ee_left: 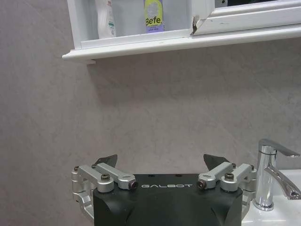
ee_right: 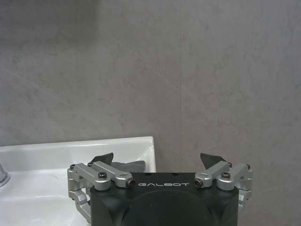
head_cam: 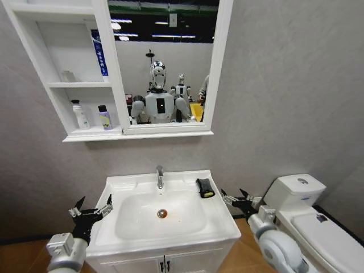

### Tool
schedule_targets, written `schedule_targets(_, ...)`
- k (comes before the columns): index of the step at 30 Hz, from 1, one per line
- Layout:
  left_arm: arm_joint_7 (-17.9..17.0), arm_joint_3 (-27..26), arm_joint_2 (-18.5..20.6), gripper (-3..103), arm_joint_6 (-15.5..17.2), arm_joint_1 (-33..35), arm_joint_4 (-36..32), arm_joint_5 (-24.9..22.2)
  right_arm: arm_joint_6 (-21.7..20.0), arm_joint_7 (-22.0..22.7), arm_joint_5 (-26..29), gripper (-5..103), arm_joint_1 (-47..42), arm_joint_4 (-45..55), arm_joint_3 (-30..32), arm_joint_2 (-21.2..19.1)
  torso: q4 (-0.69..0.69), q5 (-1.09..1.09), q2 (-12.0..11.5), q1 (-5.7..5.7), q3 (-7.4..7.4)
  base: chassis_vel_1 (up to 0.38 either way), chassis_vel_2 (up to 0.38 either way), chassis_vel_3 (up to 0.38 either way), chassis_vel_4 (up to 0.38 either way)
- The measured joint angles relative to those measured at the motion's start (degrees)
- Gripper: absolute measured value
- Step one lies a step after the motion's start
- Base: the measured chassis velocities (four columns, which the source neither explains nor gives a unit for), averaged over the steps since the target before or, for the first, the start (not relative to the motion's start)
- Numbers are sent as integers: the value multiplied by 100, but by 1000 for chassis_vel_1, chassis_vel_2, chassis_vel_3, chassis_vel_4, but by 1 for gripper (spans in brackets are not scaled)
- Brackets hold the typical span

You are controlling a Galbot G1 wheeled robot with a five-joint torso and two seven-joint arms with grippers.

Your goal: Move facial cleanser and shampoo from washbasin to cabinet, then wipe washbasin with towel.

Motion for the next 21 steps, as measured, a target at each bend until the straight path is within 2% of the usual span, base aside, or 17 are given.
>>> schedule_targets(2, 0, 0, 0, 100, 0, 0, 0, 0, -191, -67, 329, 100, 565, -411, -250, -80, 0, 0, -1, 1, 0, 0, 0, 0, 0)
schedule_targets(7, 0, 0, 0, 100, 0, 0, 0, 0, -254, -123, 516, 100, 1276, -823, -750, -95, 2, -1, 0, 0, 0, 0, 0, 0, 0)
schedule_targets(9, 0, 0, 0, 100, 0, 0, 0, 0, -278, -131, 594, 100, 1723, -1118, -1230, 0, 1, -2, 0, 0, 0, 0, 0, 0, 0)
schedule_targets(13, 0, 0, 0, 100, 0, 0, 0, 0, -361, -64, 660, 100, 2053, -1531, -1621, 155, 1, -1, 0, -1, 0, 0, 0, 0, 0)
schedule_targets(21, 0, 0, 0, 100, -1, -1, 0, 0, -409, -89, 668, 100, 2399, -2182, -1937, 340, 0, -2, 0, 0, -1, 0, 0, 0, 0)
